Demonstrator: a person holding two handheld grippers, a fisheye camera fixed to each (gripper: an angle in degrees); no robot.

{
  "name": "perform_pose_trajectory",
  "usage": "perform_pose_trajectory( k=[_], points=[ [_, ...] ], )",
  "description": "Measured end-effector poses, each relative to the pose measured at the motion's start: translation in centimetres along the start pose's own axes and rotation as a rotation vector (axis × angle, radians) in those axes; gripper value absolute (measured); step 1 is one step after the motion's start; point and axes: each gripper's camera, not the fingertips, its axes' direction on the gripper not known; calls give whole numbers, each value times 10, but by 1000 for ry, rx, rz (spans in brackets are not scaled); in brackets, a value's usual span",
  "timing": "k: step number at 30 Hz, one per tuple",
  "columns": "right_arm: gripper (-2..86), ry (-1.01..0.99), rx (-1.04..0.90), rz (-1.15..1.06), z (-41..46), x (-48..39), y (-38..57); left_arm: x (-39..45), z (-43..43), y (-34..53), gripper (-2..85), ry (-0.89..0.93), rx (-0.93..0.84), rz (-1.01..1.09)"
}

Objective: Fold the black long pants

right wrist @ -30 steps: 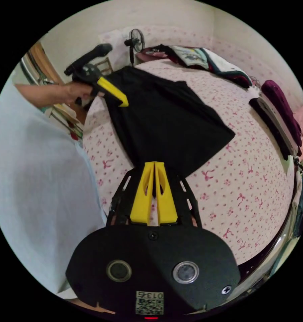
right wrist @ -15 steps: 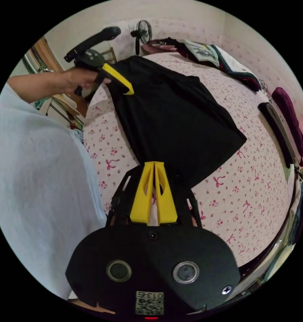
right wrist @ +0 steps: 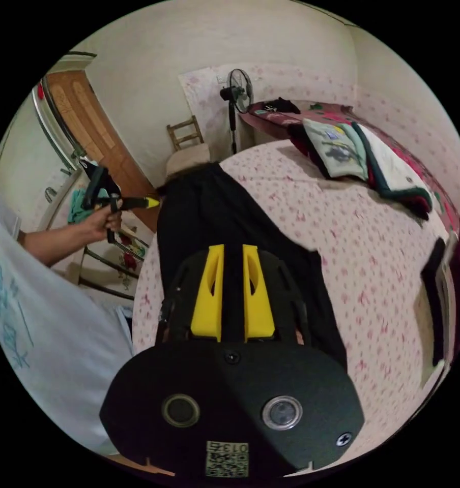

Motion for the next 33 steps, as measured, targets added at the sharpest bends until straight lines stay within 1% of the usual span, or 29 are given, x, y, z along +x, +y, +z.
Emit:
perform_pose_trajectory(
  k=[1,3,6,9,11,15,17,19,21,23,26,28,31,33],
  points=[
    [73,-28,-11,-23,11,4,-29,-14,-1,0,128,33,11,-33],
    [77,-73,-35,-71,29,8,-71,-64,7,0,144,201,16,-139],
    [81,-110,-80,-141,60,7,-135,-107,24,-3,171,381,19,-234],
    [87,-151,-111,-182,89,5,-184,-134,36,-8,173,499,34,-298],
    [94,-144,-145,-191,107,5,-205,-143,40,-11,159,508,30,-305],
    [109,-170,-247,-190,145,11,-241,-149,44,-18,102,501,-15,-266],
    [106,-198,-299,-181,160,14,-249,-149,42,-18,85,486,-21,-258],
    [84,-239,-365,-168,179,18,-254,-146,39,-16,74,482,-11,-258],
    [65,-223,-397,-174,185,19,-253,-134,28,-14,67,482,14,-231],
    [49,-223,-372,-196,177,20,-253,-119,17,-15,65,474,25,-189],
    [37,-238,-276,-230,147,25,-242,-84,-1,-20,64,482,31,-90],
    [31,-258,-177,-221,110,34,-226,-55,-12,-23,63,491,34,-9],
    [27,-277,-35,-212,50,52,-190,9,-27,-26,63,491,11,166],
    [25,-277,42,-205,12,64,-159,70,-32,-22,64,482,-22,317]
  ],
)
